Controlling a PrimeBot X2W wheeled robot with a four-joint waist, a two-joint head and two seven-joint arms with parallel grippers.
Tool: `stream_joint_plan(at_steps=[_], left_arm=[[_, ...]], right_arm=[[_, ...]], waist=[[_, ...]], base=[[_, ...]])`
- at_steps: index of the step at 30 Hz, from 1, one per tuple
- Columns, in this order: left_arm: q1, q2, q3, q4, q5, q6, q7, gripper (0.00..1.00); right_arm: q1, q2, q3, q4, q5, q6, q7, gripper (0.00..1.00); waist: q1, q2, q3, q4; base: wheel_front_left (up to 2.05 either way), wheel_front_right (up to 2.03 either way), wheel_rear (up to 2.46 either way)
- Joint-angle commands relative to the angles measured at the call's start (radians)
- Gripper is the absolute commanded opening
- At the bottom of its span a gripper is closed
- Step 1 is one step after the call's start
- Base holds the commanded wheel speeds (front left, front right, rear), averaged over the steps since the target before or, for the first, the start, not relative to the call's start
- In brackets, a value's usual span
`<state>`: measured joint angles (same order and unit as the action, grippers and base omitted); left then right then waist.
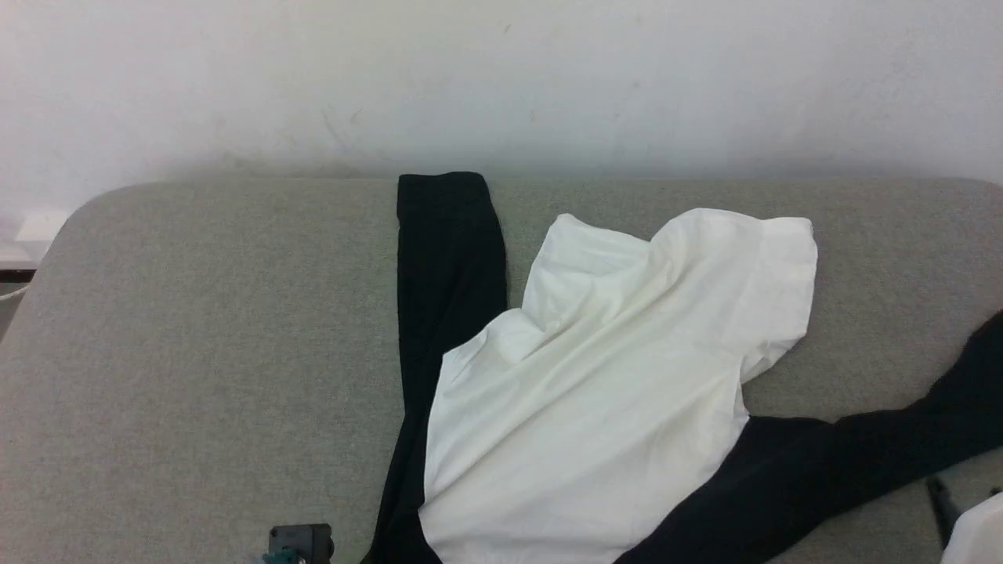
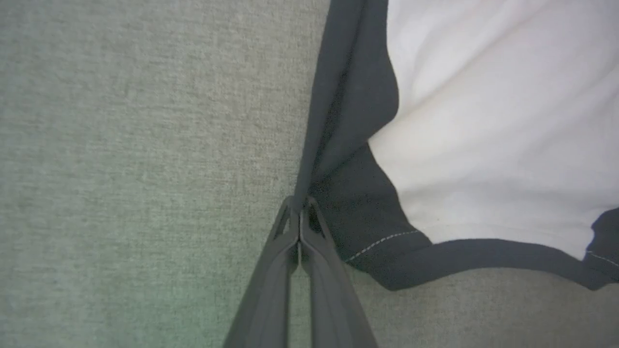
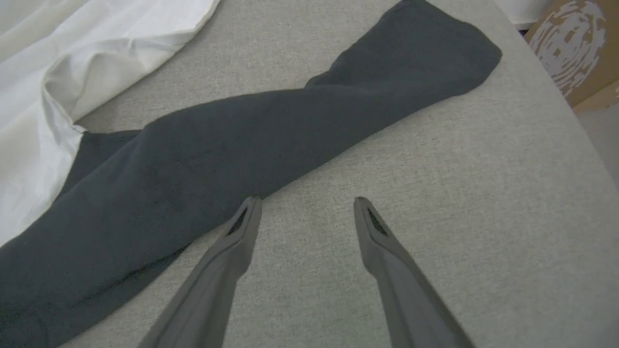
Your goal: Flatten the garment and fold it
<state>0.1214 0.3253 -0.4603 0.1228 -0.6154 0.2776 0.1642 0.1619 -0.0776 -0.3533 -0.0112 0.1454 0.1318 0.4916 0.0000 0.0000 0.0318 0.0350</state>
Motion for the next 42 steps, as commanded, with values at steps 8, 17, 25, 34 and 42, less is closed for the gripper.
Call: stream_joint_plan(at_steps=[8, 17, 25, 34, 42], left_arm=[[-0.098, -0.031, -0.019, -0.013, 0.081, -0.039, -0.181, 1.00], [-0.225, -0.052, -0.041, -0.029, 0.170, -0.056, -0.316, 1.00], [-0.257, -0.080, -0.061, -0.020, 0.179, -0.058, -0.338, 1.00], [-0.265, -0.077, -0.060, -0.014, 0.176, -0.054, -0.346, 1.00], [-0.287, -0.086, -0.071, -0.012, 0.174, -0.063, -0.351, 1.00]], right_arm=[[-0.298, -0.122, -0.113, 0.177, -0.032, -0.001, 0.086, 1.00], [-0.549, -0.221, -0.161, 0.492, -0.063, -0.001, 0.197, 1.00], [-0.631, -0.273, -0.291, 0.679, -0.175, -0.001, 0.216, 1.00], [-0.661, -0.263, -0.331, 0.744, -0.228, -0.001, 0.129, 0.00], [-0.824, -0.354, -0.124, 0.715, -0.203, -0.001, -0.161, 0.00]], waist=[[0.0000, 0.0000, 0.066, 0.056], [0.0000, 0.0000, 0.181, 0.147], [0.0000, 0.0000, 0.221, 0.207], [0.0000, 0.0000, 0.232, 0.209], [0.0000, 0.0000, 0.249, 0.207]], base=[[0.00, 0.00, 0.00], [0.00, 0.00, 0.00], [0.00, 0.00, 0.00], [0.00, 0.00, 0.00], [0.00, 0.00, 0.00]])
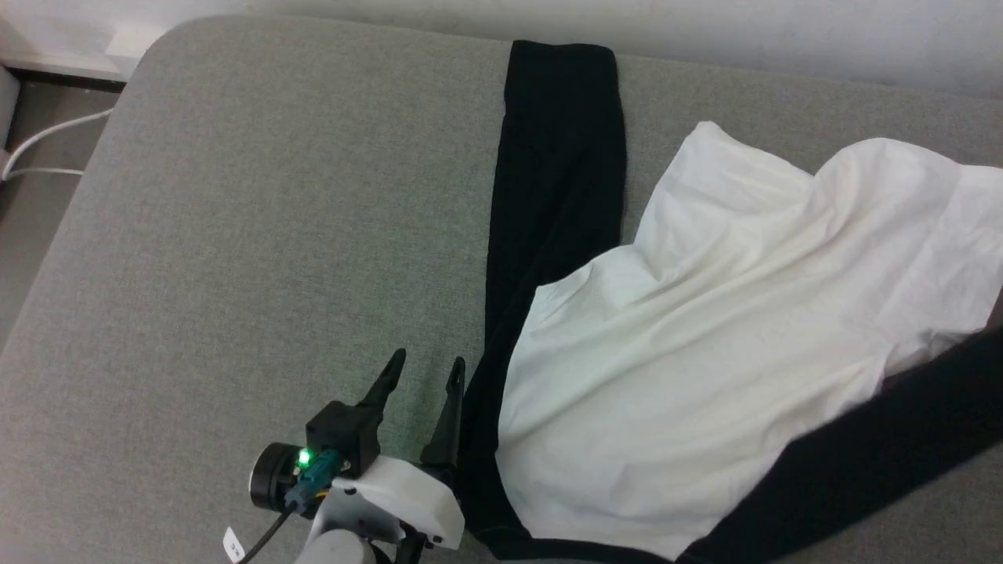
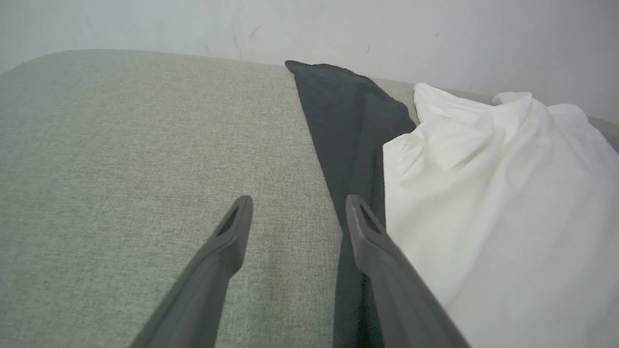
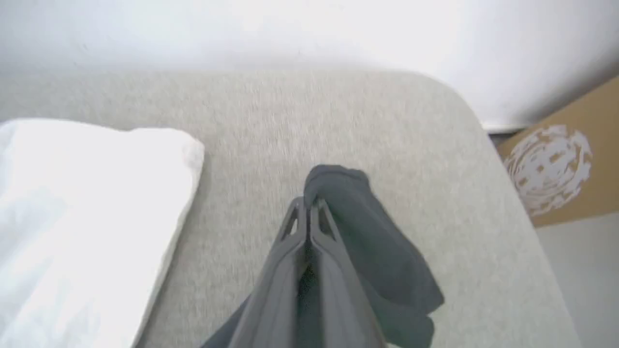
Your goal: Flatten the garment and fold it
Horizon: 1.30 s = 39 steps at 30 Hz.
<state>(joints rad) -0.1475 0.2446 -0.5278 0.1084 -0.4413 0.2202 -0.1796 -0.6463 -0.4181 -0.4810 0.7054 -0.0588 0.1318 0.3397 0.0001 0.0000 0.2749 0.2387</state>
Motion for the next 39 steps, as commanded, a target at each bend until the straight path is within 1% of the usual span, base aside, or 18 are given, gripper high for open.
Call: stream_joint_plan(at_steps=[1, 2, 5, 8, 10, 13, 14, 15, 19, 22, 25, 28, 31, 34, 36, 39], left_arm=[[-0.022, -0.008, -0.006, 0.005, 0.000, -0.008, -0.009, 1.00], [-0.022, -0.008, -0.006, 0.005, 0.000, -0.008, -0.009, 1.00], [-0.036, -0.019, -0.014, 0.013, -0.001, -0.014, -0.014, 1.00], [-0.042, -0.028, -0.018, 0.019, -0.003, -0.016, -0.020, 1.00], [-0.045, -0.031, -0.021, 0.023, -0.003, -0.018, -0.023, 1.00], [-0.052, -0.036, -0.024, 0.030, -0.003, -0.019, -0.028, 1.00], [-0.054, -0.039, -0.025, 0.033, -0.004, -0.018, -0.029, 1.00], [-0.055, -0.041, -0.026, 0.036, -0.004, -0.018, -0.030, 1.00], [-0.056, -0.043, -0.024, 0.048, -0.009, -0.017, -0.034, 1.00], [-0.050, -0.036, -0.021, 0.057, -0.014, -0.018, -0.036, 1.00], [-0.038, -0.027, -0.013, 0.063, -0.023, -0.017, -0.038, 1.00], [-0.019, -0.015, 0.000, 0.067, -0.037, -0.016, -0.041, 1.00], [0.005, -0.003, 0.011, 0.066, -0.049, -0.011, -0.043, 1.00], [0.033, 0.006, 0.021, 0.061, -0.062, -0.005, -0.043, 1.00], [0.051, 0.013, 0.024, 0.056, -0.069, -0.003, -0.041, 1.00], [0.082, 0.026, 0.030, 0.046, -0.084, -0.002, -0.034, 1.00]], right_arm=[[-0.037, -0.032, 0.032, 0.001, -0.004, -0.001, -0.037, 0.00], [-0.037, -0.032, 0.032, 0.001, -0.004, -0.001, -0.037, 0.00], [-0.101, -0.088, 0.102, 0.028, -0.023, -0.001, -0.109, 0.00], [-0.146, -0.125, 0.165, 0.078, -0.057, -0.001, -0.142, 0.00], [-0.160, -0.135, 0.197, 0.122, -0.074, -0.001, -0.148, 0.00], [-0.168, -0.127, 0.216, 0.199, -0.068, -0.001, -0.153, 0.01], [-0.165, -0.124, 0.223, 0.224, -0.066, -0.001, -0.155, 0.38], [-0.163, -0.125, 0.224, 0.244, -0.066, -0.001, -0.163, 1.00], [-0.158, -0.101, 0.225, 0.306, -0.045, -0.001, -0.218, 1.00], [-0.164, -0.080, 0.244, 0.330, -0.016, -0.001, -0.286, 1.00], [-0.171, -0.053, 0.286, 0.334, 0.024, -0.001, -0.363, 1.00], [-0.169, -0.020, 0.333, 0.314, 0.095, -0.001, -0.446, 1.00], [-0.134, 0.002, 0.403, 0.266, 0.167, -0.001, -0.525, 1.00], [-0.067, 0.024, 0.459, 0.181, 0.274, -0.001, -0.566, 1.00], [0.001, 0.032, 0.505, 0.093, 0.338, -0.001, -0.581, 1.00], [0.126, 0.034, 0.553, -0.067, 0.386, -0.001, -0.595, 1.00]], waist=[[-0.0001, 0.0000, 0.010, 0.007], [-0.0001, 0.0000, 0.010, 0.007], [-0.0001, 0.0000, 0.026, 0.021], [-0.0001, 0.0000, 0.036, 0.034], [-0.0001, 0.0000, 0.042, 0.042], [-0.0001, 0.0000, 0.048, 0.048], [-0.0001, 0.0000, 0.049, 0.049], [-0.0001, 0.0000, 0.048, 0.049], [-0.0001, 0.0000, 0.031, 0.037], [-0.0001, 0.0000, 0.001, 0.017], [-0.0001, 0.0000, -0.044, -0.010], [-0.0001, 0.0000, -0.095, -0.042], [-0.0001, 0.0000, -0.144, -0.076], [-0.0001, 0.0000, -0.180, -0.105], [-0.0001, 0.0000, -0.198, -0.124], [-0.0001, 0.0000, -0.218, -0.152]], base=[[0.00, 0.00, 0.00], [0.00, 0.00, 0.00], [0.00, 0.00, 0.00], [0.00, 0.00, 0.00], [0.00, 0.00, 0.00], [0.00, 0.00, 0.00], [0.00, 0.00, 0.00], [0.00, 0.00, 0.00], [0.00, 0.00, 0.00], [0.00, 0.00, 0.00], [0.00, 0.00, 0.00], [0.00, 0.00, 0.00], [0.00, 0.00, 0.00], [0.00, 0.00, 0.00], [0.00, 0.00, 0.00], [0.00, 0.00, 0.00]])
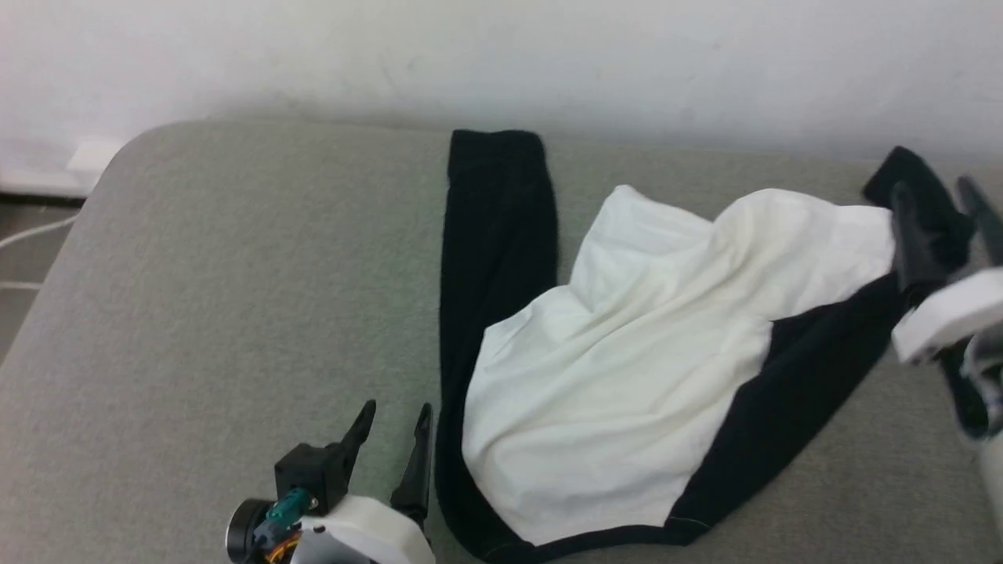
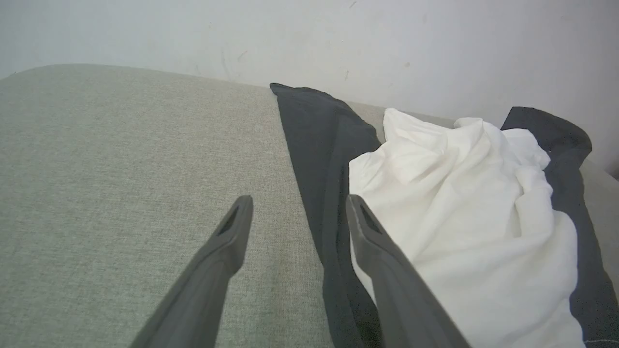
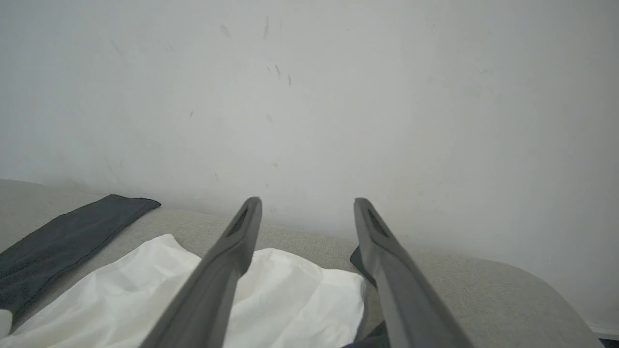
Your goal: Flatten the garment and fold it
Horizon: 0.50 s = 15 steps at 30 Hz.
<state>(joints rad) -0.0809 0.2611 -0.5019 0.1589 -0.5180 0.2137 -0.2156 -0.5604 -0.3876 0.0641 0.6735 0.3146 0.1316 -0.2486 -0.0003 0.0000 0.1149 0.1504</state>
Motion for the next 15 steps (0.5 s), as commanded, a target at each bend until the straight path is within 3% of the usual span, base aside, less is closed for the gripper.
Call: stream_joint_plan(at_steps=[1, 9, 15], left_arm=[[0.024, 0.017, 0.004, -0.008, -0.009, 0.005, 0.009, 1.00], [0.082, 0.065, 0.001, -0.052, -0.026, 0.021, 0.082, 1.00], [0.119, 0.102, -0.021, -0.076, -0.041, 0.043, 0.206, 1.00]], right_arm=[[0.087, 0.014, 0.013, -0.092, 0.029, -0.001, -0.009, 1.00], [0.467, 0.147, -0.041, -0.511, 0.071, -0.001, -0.013, 1.00], [0.642, 0.236, -0.033, -0.656, 0.040, -0.001, 0.015, 1.00]], waist=[[0.0003, 0.0000, -0.063, -0.072], [0.0003, 0.0000, -0.079, -0.122], [0.0003, 0.0000, -0.078, -0.158]], base=[[0.00, 0.00, 0.00], [0.00, 0.00, 0.00], [0.00, 0.00, 0.00]])
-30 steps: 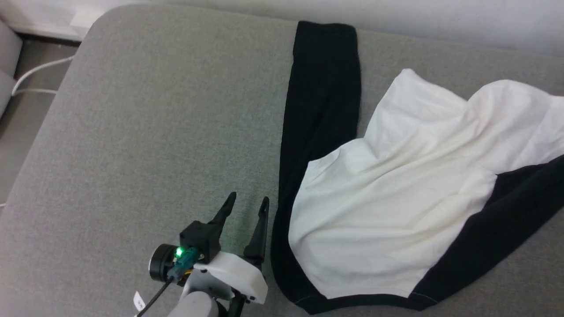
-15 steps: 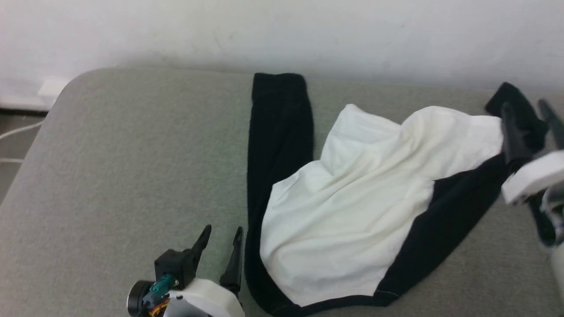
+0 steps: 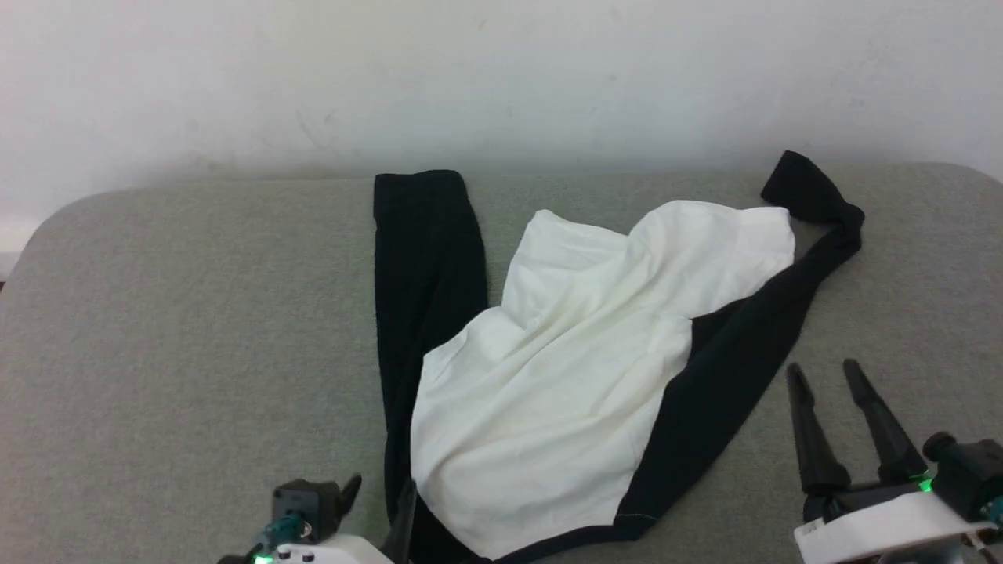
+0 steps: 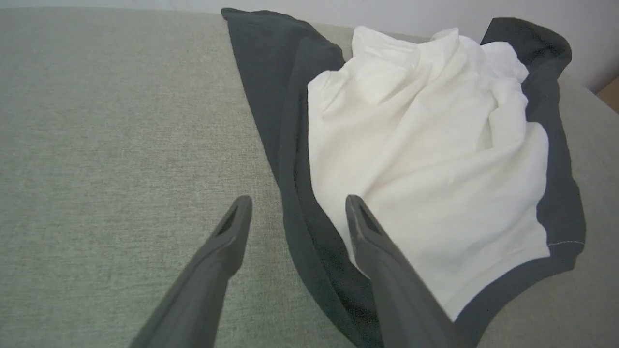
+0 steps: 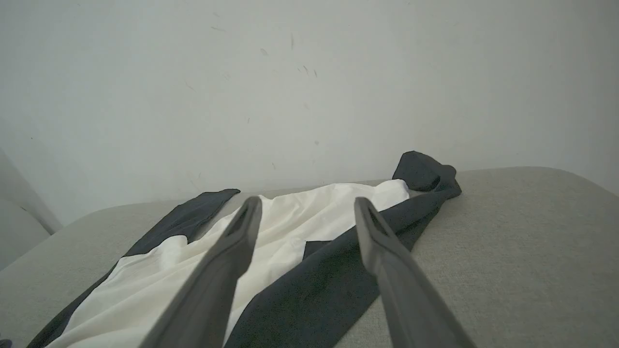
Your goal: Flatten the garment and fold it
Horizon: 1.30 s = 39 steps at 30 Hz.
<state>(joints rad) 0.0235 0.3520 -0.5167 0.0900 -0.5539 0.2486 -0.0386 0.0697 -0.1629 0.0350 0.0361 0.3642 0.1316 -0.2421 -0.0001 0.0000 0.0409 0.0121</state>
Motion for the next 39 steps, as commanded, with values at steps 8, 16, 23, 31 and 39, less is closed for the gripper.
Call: stream_joint_plan(at_steps=[8, 16, 23, 31, 39], left_arm=[[0.057, 0.074, -0.059, -0.101, -0.038, 0.075, 0.340, 1.00], [0.037, 0.055, -0.058, -0.097, -0.060, 0.092, 0.380, 1.00], [-0.001, 0.022, -0.066, -0.009, -0.069, 0.067, 0.356, 1.00], [-0.027, 0.004, -0.072, 0.013, -0.069, 0.015, 0.285, 0.00], [-0.037, -0.015, -0.108, -0.050, -0.033, -0.002, 0.229, 0.00]], right_arm=[[0.056, 0.048, 0.003, -0.078, -0.048, -0.001, 0.068, 1.00], [0.048, 0.058, -0.003, -0.074, -0.066, -0.001, 0.099, 1.00], [0.036, 0.056, -0.007, -0.048, -0.074, -0.001, 0.147, 1.00], [0.041, 0.040, 0.009, 0.016, -0.062, -0.001, 0.330, 1.00], [-0.027, 0.084, 0.006, 0.114, 0.045, -0.001, 0.615, 1.00]], waist=[[0.0001, 0.0000, 0.009, -0.054], [0.0001, 0.0000, 0.053, -0.066], [0.0001, 0.0000, 0.090, -0.060], [0.0001, 0.0000, 0.087, -0.016], [0.0001, 0.0000, 0.069, 0.060]], base=[[0.00, 0.00, 0.00], [0.00, 0.00, 0.00], [0.00, 0.00, 0.00], [0.00, 0.00, 0.00], [0.00, 0.00, 0.00]])
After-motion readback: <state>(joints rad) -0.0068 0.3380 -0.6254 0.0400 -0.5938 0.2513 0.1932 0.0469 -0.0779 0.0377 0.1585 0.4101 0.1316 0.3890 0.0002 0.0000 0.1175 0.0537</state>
